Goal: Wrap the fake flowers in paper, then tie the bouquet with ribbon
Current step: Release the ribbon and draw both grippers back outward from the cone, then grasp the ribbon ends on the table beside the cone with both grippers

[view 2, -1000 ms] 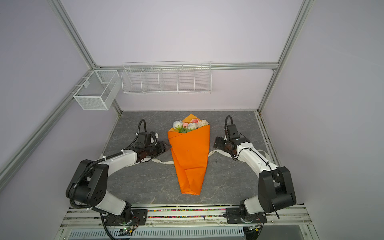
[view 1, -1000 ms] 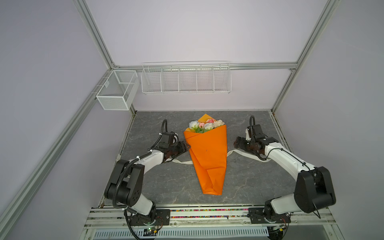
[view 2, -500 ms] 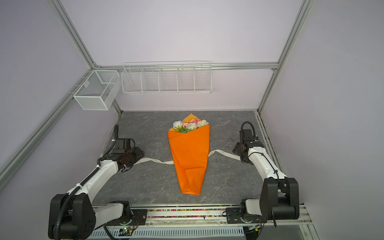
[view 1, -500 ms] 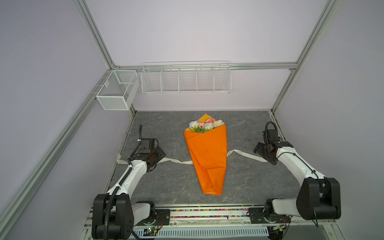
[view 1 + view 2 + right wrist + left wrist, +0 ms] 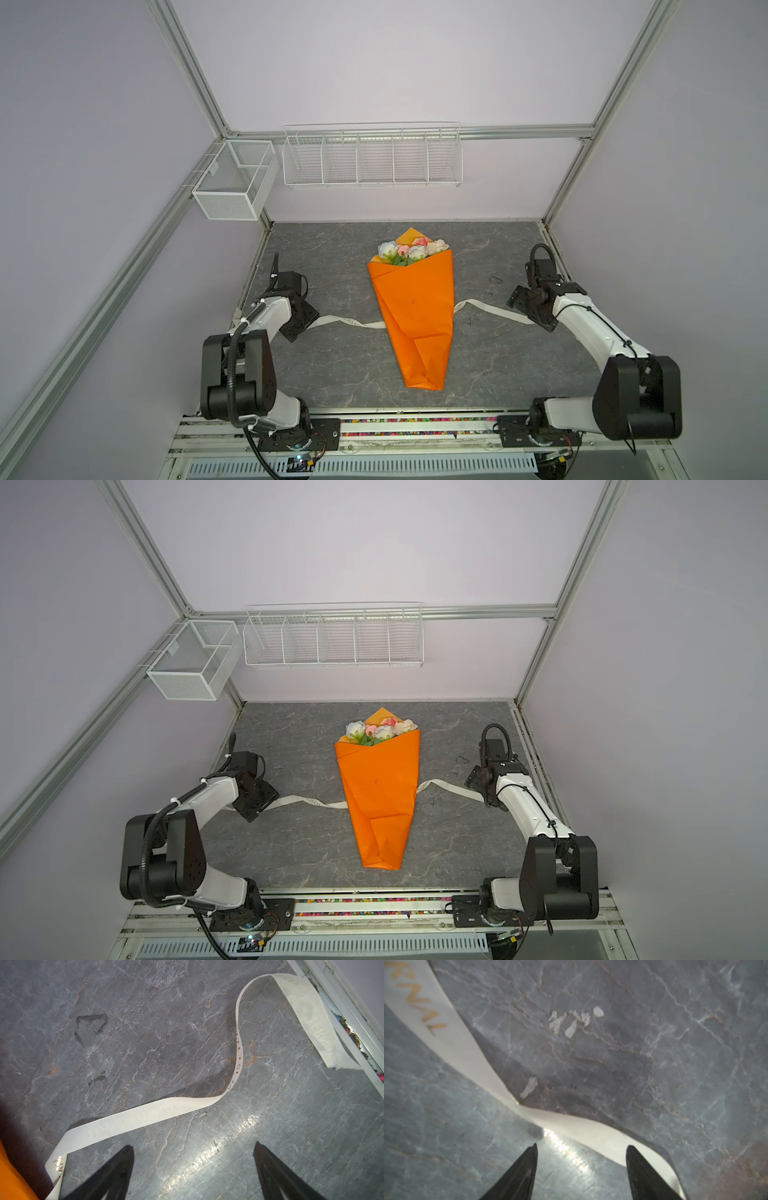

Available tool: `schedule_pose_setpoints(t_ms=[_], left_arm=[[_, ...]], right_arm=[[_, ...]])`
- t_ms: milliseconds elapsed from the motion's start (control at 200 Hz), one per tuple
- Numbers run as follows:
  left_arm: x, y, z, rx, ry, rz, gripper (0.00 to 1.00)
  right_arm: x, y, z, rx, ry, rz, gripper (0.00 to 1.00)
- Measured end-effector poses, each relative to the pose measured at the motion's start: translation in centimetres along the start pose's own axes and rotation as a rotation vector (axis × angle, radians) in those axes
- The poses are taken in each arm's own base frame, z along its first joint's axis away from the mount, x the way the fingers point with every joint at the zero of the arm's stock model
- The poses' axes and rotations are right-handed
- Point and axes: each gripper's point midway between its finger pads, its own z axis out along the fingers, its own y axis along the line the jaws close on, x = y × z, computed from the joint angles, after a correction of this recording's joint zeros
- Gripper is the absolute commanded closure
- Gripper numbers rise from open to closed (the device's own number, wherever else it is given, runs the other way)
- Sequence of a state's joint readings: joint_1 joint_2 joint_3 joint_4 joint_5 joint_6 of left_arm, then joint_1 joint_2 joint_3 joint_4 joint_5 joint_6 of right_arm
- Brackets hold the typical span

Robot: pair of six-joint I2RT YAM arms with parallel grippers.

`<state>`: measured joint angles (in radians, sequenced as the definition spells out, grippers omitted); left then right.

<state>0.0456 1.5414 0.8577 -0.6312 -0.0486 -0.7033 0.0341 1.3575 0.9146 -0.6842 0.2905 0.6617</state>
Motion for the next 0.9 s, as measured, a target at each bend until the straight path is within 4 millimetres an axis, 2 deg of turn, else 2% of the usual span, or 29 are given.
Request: schedule_pose_setpoints(t_ms=[90,195,340,520,605,680,720,780,900], left_arm=[[-0.5,-0.2,0.6,-0.027,0.012,-0.001,0.33],[-0.4,0.4,1.4,-0.075,0.028,0.002,0.35],[-0.5,0.8,1.5,-0.094,0.018,0.002,0.41],[-0.7,0.8,1.6,-0.096,0.006,0.013,0.64],[-0.8,0.7,1.6,-0.093,0.000,0.019,0.68],[-0.9,0.6,1.6,-0.089,0.002,0.032,0.82],[-0.8,0.6,1.6,-0.083,0.006,0.042,0.92],[-0.8,0.3,1.6,-0.067,0.013,0.043,1.00],[-0.3,-1.2,1.3,0.016,0.048,0.057,1.00]], right_arm=[[0.0,-0.1,0.0,0.003,-0.001,-0.005,0.08],[-0.1,-0.5,0.0,0.020,-0.003,-0.006,0.09],[-0.5,-1.2,0.2,0.035,-0.006,0.013,0.09],[-0.7,-1.7,0.3,0.045,-0.007,0.017,0.09],[-0.7,-1.9,0.6,0.051,0.000,0.019,0.07],[-0.6,-2.0,1.1,0.047,0.018,0.030,0.00],[-0.6,-2.1,1.4,0.039,0.029,0.036,0.05],[-0.4,-2.2,2.0,0.016,0.048,0.058,0.15],[0.6,-2.7,3.6,-0.015,0.117,0.108,0.21]])
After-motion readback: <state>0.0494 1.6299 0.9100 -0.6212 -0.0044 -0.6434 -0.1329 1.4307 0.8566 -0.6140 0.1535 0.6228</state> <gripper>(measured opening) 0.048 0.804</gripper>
